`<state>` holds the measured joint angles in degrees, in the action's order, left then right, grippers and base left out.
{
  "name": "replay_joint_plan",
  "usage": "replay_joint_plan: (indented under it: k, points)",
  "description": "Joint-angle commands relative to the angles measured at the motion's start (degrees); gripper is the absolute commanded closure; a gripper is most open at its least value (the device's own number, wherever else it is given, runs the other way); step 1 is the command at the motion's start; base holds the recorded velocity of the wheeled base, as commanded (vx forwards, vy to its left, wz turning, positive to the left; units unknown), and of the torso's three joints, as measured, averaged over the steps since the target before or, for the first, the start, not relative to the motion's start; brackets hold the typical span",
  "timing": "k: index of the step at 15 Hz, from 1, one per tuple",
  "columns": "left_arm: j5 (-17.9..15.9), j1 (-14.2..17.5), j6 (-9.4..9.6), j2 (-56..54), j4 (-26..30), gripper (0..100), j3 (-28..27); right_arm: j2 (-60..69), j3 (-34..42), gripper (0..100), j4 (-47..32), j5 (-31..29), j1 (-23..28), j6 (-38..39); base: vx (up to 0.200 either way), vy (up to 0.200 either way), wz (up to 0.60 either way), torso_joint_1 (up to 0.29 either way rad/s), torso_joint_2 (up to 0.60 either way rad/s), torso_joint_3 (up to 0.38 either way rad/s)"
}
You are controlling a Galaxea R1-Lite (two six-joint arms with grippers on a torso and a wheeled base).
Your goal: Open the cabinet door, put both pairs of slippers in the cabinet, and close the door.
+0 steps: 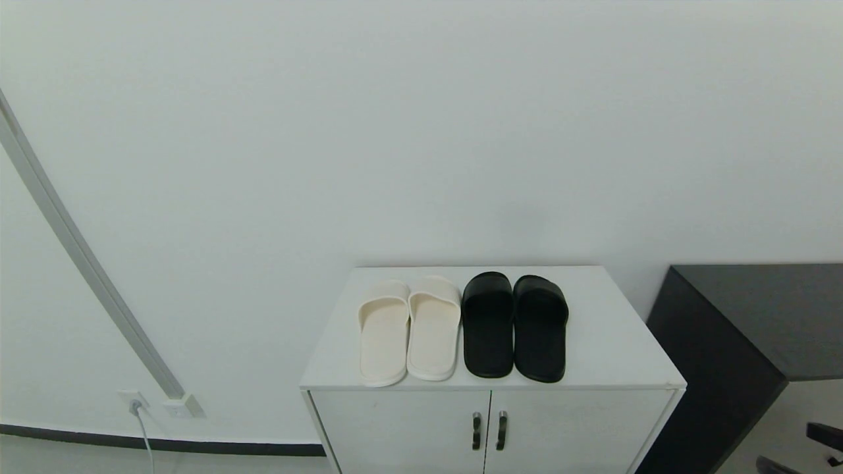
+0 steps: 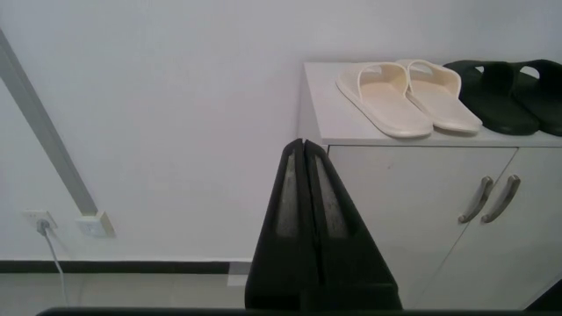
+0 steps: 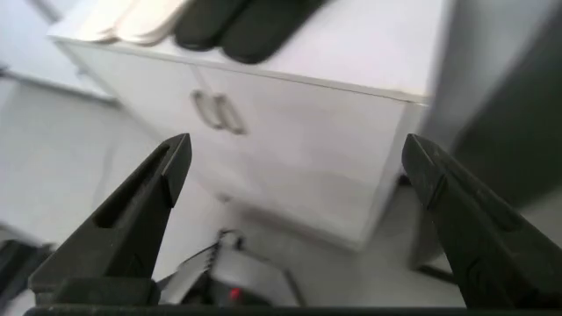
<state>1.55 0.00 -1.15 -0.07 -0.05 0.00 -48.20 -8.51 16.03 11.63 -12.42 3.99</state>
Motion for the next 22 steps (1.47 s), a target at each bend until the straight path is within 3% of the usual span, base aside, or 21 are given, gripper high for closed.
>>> replay_joint_plan:
  k: [1, 4, 11, 14, 17, 22]
  points:
    - [0.0, 0.0, 0.00, 0.1, 0.0, 100, 0.0, -17.6, -6.0, 0, 5.7, -4.0, -11.7, 6.6, 0.000, 0.000, 0.00, 0.000, 0.00, 0.000]
    - [-0.1, 0.0, 0.00, 0.1, 0.0, 100, 0.0, -26.7, -12.6, 0, 9.2, -14.3, -23.3, 14.4, 0.000, 0.000, 0.00, 0.000, 0.00, 0.000]
    - [-0.1, 0.0, -0.08, 0.1, 0.0, 100, 0.0, -49.0, -28.9, 0, 13.7, -33.1, -33.9, 21.3, 0.000, 0.000, 0.00, 0.000, 0.00, 0.000]
    - [-0.1, 0.0, -0.08, 0.1, 0.0, 100, -0.1, -60.5, -34.7, 0, 21.4, -41.3, -34.8, 20.8, 0.000, 0.000, 0.00, 0.000, 0.00, 0.000]
    - [-0.1, 0.0, -0.08, 0.1, 0.0, 100, -0.1, -68.7, -42.4, 0, 21.8, -45.8, -34.5, 20.5, 0.000, 0.000, 0.00, 0.000, 0.00, 0.000]
    - [-0.1, 0.0, -0.17, 0.1, 0.0, 100, -0.1, -80.3, -55.3, 0, 21.9, -49.9, -29.0, 17.9, 0.000, 0.000, 0.00, 0.000, 0.00, 0.000]
